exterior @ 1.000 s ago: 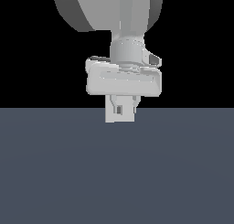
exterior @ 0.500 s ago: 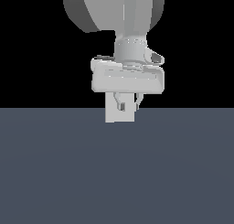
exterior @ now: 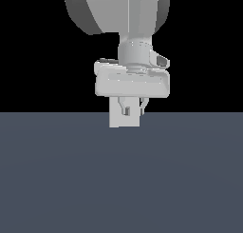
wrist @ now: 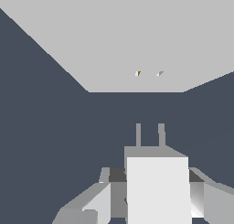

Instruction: Plug the charger into the wall socket.

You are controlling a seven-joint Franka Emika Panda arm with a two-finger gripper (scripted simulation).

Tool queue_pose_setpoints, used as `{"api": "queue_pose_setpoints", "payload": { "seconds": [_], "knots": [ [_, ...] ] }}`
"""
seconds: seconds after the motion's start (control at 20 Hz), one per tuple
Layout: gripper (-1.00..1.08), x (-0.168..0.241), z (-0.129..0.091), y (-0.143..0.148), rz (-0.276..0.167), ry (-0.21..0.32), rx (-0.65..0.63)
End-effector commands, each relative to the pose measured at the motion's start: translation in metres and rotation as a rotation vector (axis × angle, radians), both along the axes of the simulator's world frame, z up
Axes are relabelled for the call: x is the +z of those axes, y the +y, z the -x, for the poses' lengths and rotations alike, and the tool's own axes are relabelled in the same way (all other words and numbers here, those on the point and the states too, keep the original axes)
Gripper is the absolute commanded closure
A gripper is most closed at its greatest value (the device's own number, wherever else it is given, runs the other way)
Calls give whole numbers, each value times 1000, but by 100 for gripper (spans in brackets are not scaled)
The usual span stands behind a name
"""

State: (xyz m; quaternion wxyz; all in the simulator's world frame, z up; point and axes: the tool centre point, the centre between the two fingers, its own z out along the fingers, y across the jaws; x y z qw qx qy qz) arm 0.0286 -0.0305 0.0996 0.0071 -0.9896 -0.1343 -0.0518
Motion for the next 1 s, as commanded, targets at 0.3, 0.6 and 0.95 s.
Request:
{"api": "queue_pose_setpoints", "payload": {
  "seconds": [0.3, 0.6, 0.95],
  "knots": [
    [108, 0, -21, 6, 0, 0, 0],
    [108, 0, -39, 11, 0, -1, 0],
    [108, 0, -46, 13, 0, -1, 0]
  ]
}}
